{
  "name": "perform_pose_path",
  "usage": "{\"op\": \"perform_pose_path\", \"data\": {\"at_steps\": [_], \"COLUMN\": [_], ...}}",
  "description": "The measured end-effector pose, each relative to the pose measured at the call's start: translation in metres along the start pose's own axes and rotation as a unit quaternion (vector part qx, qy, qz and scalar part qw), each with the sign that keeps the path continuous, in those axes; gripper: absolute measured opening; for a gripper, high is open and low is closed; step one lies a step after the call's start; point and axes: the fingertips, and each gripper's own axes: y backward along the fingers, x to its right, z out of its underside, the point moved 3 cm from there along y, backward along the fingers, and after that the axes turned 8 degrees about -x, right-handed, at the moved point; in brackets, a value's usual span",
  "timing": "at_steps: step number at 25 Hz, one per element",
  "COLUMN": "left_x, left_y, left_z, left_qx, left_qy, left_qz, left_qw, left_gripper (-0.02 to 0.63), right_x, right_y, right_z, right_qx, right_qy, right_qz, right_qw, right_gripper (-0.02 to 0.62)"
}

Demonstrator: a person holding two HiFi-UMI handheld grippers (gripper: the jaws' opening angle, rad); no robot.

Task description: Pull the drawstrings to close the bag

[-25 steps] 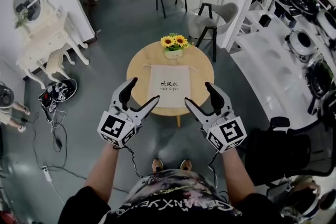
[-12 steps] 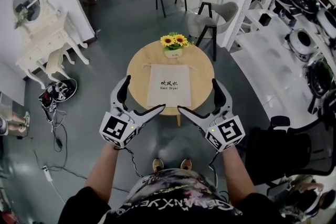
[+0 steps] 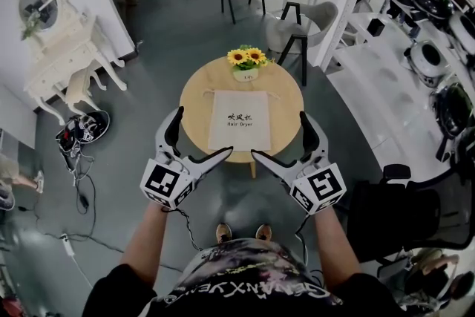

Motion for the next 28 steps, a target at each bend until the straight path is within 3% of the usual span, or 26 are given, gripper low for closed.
{"op": "perform_pose_path", "data": {"at_steps": [14, 28], "left_x": [0.017, 0.07], "left_y": [0.001, 0.002], "left_z": [-0.004, -0.014], "left_qx": [-0.001, -0.003], "left_qy": [0.004, 0.003], "left_qz": [-0.011, -0.057], "left_qw": [0.9999, 0.9984], "left_gripper": [0.586, 0.586], "right_x": [0.011, 0.031], "right_y": [0.02, 0.071], "right_z": [0.002, 0.017], "right_qx": [0.003, 0.016], "right_qy": [0.009, 0.021], "right_qz": [-0.002, -0.03], "right_qw": [1.0, 0.999], "right_gripper": [0.584, 0.584]}}
